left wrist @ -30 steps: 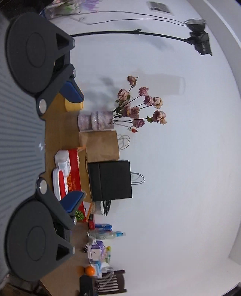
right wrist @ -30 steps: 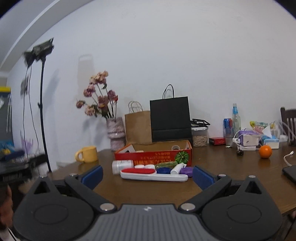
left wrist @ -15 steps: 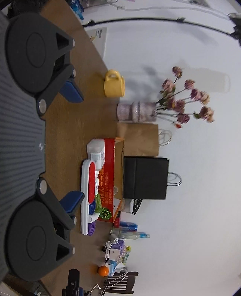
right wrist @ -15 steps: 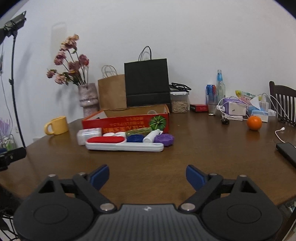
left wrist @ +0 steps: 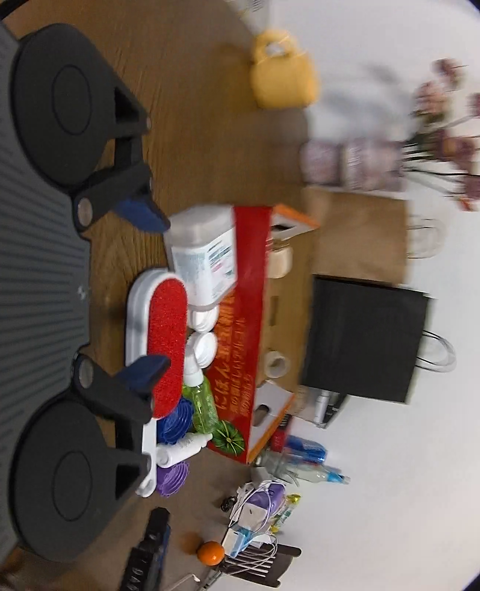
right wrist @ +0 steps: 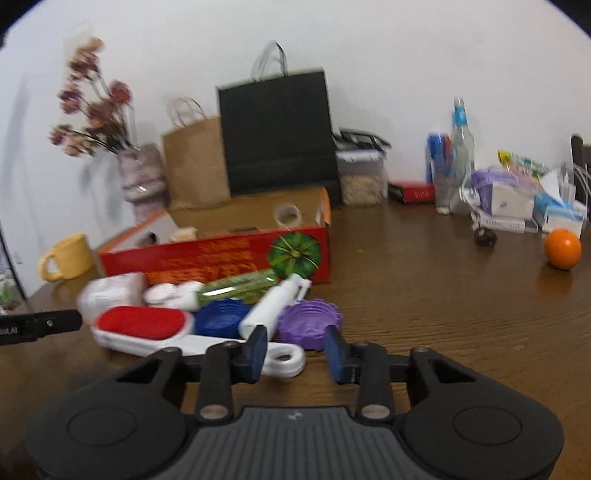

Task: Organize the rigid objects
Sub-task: 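Grasp the red-and-white lint roller with the left gripper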

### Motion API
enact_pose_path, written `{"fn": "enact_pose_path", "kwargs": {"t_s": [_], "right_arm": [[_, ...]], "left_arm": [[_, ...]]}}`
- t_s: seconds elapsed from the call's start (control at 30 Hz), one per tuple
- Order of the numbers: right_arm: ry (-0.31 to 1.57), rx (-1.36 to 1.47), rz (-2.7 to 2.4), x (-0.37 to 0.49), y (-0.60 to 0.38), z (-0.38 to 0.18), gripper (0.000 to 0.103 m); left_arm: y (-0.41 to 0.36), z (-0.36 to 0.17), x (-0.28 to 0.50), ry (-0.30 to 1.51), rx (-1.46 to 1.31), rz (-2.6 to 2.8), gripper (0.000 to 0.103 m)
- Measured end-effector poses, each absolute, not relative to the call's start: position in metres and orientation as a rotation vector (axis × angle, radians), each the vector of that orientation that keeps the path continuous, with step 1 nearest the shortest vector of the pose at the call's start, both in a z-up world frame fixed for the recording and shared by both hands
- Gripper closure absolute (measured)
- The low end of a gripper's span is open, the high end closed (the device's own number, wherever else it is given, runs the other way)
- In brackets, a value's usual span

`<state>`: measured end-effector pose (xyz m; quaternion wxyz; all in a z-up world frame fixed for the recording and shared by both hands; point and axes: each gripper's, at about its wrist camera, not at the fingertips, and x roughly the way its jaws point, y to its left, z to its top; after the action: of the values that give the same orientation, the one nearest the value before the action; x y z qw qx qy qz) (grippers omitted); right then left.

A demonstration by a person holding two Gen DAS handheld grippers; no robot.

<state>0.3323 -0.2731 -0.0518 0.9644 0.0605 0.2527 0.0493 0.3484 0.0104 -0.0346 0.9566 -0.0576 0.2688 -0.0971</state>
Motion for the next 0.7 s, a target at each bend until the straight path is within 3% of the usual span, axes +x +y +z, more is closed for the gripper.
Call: {"fn": "enact_pose_path", "kwargs": {"t_s": [0.13, 0.33, 0.47, 0.53, 0.7], "right_arm": [[0.577, 0.126, 0.100, 0.353, -0.273, -0.064, 0.080], [0.617, 0.222, 0.127, 0.362, -0.283, -0.074, 0.082], [0.630, 0.273, 0.111, 0.363, -0.288, -0.075, 0.082], [0.631, 0.277, 0.111, 0.361, -0.289, -0.074, 0.090], [0.632, 0.266, 0.115, 0.336, -0.288, -0.072, 0.090]], "left_arm": [[0.017, -0.048, 0.385, 0.646, -0.204, -0.226, 0.041], [0.024, -0.058, 0.399, 0.663, -0.297, -0.289, 0.044], [0.020, -0.057, 0.390, 0.658, -0.277, -0.298, 0.045], [0.020, -0.055, 0.378, 0.664, -0.267, -0.307, 0.046], [0.017, -0.056, 0.321, 0.665, -0.232, -0.315, 0.046]]}}
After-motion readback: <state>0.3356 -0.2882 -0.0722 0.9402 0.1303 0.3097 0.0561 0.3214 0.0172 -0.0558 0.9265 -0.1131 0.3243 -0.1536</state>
